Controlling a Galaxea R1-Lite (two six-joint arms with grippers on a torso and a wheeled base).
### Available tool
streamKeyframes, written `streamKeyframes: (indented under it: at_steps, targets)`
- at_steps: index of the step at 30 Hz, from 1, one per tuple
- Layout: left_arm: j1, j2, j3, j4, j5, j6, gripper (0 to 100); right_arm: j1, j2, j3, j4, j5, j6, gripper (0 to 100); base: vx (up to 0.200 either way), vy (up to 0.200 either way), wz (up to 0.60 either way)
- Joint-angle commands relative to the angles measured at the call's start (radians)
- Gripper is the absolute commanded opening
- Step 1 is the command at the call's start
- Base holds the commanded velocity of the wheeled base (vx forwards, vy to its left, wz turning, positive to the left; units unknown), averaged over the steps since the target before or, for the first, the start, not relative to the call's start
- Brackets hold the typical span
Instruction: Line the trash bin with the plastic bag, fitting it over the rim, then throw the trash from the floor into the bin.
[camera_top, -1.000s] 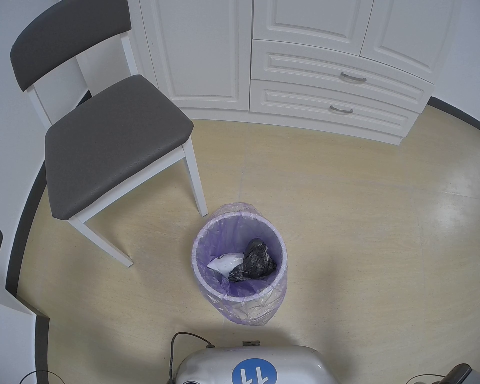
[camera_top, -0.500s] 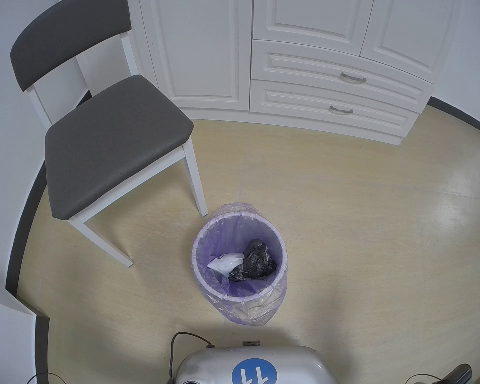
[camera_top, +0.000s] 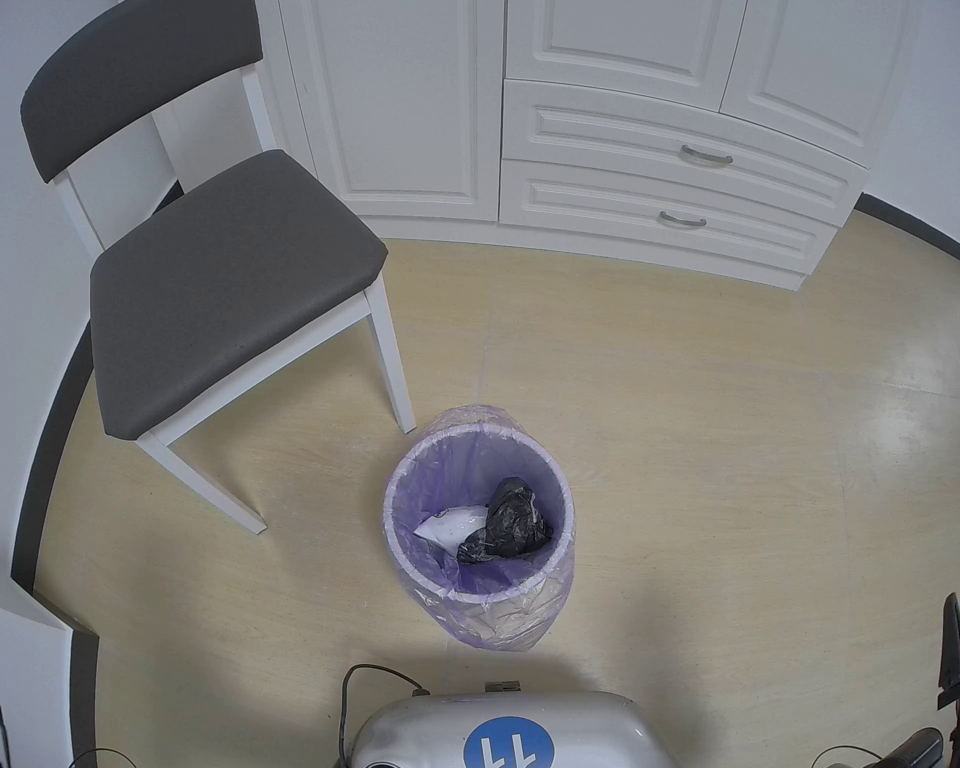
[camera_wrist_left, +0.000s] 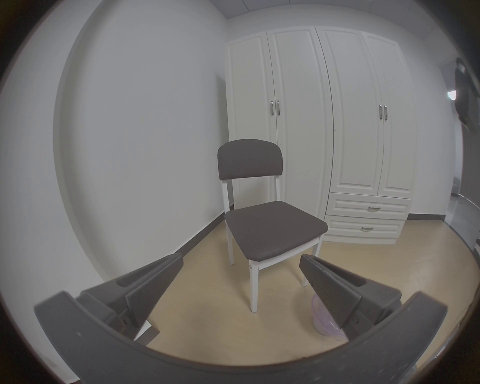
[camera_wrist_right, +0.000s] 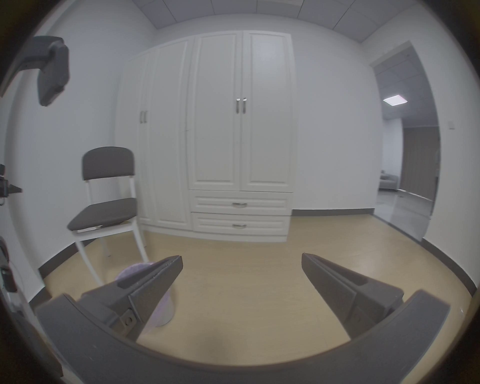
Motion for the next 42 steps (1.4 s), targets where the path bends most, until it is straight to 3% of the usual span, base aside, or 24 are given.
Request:
streamKeyframes:
  at_steps: [1,5,15,18,21,27,31,42]
  targets:
    - [-0.007,-0.087,0.085,0.010,0.007,-0.016,100,-0.001,-0.013,0.022,0.086,0.059,-0.003,100,0.000,0.000,0.00]
    - [-0.007,-0.091,0.142,0.003,0.012,-0.037,100,-0.001,-0.013,0.022,0.215,0.062,-0.003,100,0.000,0.000,0.00]
    - [-0.012,-0.091,0.247,-0.002,0.006,-0.029,100,-0.001,-0.013,0.022,0.201,0.103,-0.001,100,0.000,0.000,0.00]
    - [-0.013,-0.092,0.336,-0.068,-0.004,-0.014,100,-0.001,-0.013,0.022,0.238,0.128,-0.013,100,0.000,0.000,0.00]
    - [-0.013,-0.091,0.353,-0.117,-0.027,-0.019,100,-0.002,-0.013,0.022,0.249,0.120,-0.033,100,0.000,0.000,0.00]
    - [-0.013,-0.091,0.361,-0.140,-0.166,-0.043,100,-0.001,-0.013,0.022,0.275,0.086,0.014,100,0.000,0.000,0.00]
    - [-0.013,-0.095,0.370,-0.079,-0.252,0.055,100,-0.001,-0.013,0.022,0.275,0.089,0.013,100,0.000,0.000,0.00]
    - [-0.013,-0.092,0.373,-0.100,-0.246,0.023,100,-0.001,-0.013,0.022,0.275,0.088,0.013,100,0.000,0.000,0.00]
